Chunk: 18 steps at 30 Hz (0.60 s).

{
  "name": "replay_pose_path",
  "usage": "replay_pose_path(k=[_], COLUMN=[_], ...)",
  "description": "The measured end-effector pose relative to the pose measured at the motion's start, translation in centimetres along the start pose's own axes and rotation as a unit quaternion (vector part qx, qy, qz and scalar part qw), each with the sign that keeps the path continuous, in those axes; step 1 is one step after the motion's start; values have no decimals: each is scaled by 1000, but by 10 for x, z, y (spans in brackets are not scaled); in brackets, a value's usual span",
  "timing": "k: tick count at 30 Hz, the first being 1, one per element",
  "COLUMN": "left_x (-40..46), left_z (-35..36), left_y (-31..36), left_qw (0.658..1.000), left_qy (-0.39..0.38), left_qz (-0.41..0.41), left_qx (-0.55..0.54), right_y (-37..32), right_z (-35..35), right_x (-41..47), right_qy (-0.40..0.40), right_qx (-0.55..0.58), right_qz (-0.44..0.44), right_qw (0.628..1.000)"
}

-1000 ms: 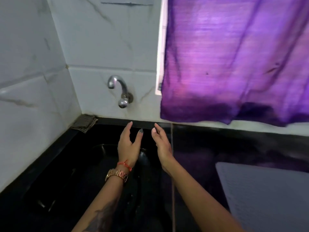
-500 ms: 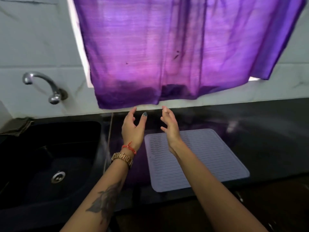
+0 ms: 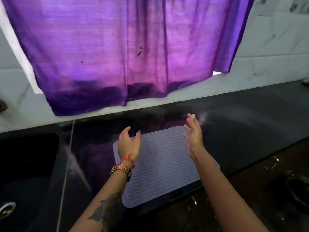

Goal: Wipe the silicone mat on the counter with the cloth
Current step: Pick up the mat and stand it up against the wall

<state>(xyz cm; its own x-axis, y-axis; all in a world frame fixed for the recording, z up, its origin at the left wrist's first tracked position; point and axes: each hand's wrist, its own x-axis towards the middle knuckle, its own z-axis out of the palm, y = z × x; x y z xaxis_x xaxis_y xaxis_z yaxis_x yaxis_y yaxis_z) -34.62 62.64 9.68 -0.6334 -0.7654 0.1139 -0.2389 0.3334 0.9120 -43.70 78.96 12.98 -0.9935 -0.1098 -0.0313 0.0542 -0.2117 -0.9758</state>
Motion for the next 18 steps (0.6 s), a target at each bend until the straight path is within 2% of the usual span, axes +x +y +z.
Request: replay_pose_path(k=[4,7,11,15,18], left_x=[10,13,10,3,-4], left_z=[11,19,27,32,31], left_y=[-24,-38,-49,-55,-61], left_qw=[994,984,966,952,943], left_qy=[-7,-19,13,45,64], left_qz=[-65,-123,-201,-256,-284], left_qx=[86,130,161,160,161], right_y=[12,26,43,56,70], right_z=[-33,-51,-71,-88,-96], right_x=[25,50,78,103,118], right_qy=[67,108,158,190,174], right_qx=[49,30,12,-91,-230], right_qz=[51,84,127,148,174], right_qw=[995,990,979,966,942])
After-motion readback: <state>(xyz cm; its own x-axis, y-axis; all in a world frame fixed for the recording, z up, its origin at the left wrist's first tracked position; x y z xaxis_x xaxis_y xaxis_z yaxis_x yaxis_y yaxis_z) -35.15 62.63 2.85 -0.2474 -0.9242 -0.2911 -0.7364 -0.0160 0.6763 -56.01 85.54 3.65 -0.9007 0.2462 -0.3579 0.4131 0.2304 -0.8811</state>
